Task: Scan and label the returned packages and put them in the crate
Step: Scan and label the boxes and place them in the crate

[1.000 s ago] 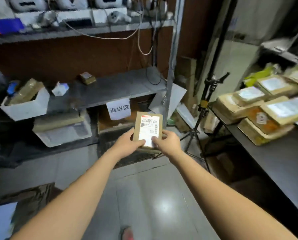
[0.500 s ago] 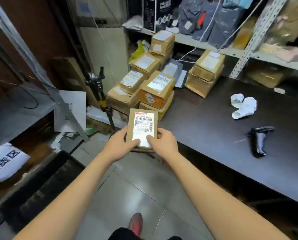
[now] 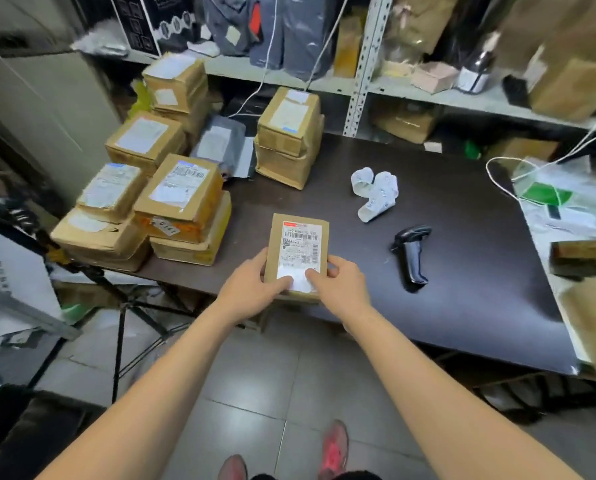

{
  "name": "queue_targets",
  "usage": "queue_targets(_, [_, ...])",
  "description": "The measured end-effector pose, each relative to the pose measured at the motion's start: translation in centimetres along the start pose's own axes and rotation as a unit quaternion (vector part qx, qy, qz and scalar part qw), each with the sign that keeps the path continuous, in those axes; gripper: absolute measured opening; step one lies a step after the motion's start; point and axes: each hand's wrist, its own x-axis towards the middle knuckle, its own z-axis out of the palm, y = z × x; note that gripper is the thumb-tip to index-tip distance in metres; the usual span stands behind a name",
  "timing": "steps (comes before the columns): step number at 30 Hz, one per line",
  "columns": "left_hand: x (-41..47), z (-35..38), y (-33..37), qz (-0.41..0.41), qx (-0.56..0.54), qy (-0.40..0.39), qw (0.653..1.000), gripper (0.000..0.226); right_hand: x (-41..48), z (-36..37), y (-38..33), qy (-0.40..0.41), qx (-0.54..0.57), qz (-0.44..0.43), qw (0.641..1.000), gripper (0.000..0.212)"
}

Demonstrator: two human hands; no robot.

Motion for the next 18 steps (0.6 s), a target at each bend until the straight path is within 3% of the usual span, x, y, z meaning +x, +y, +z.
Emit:
queue_targets(7, [5.3,7.5,4.0,-0.009,-0.01,-0.035,0.999,0.054,4.9,-6.7,5.4,0.009,0.031,0.022,0.999,0.032])
queue_targets(18, [13.2,11.5,2.8,-0.059,-0.048,-0.039,0.996,0.049,12.3,-7.0,7.3,0.009,-0.013,0.079,0.997,0.032])
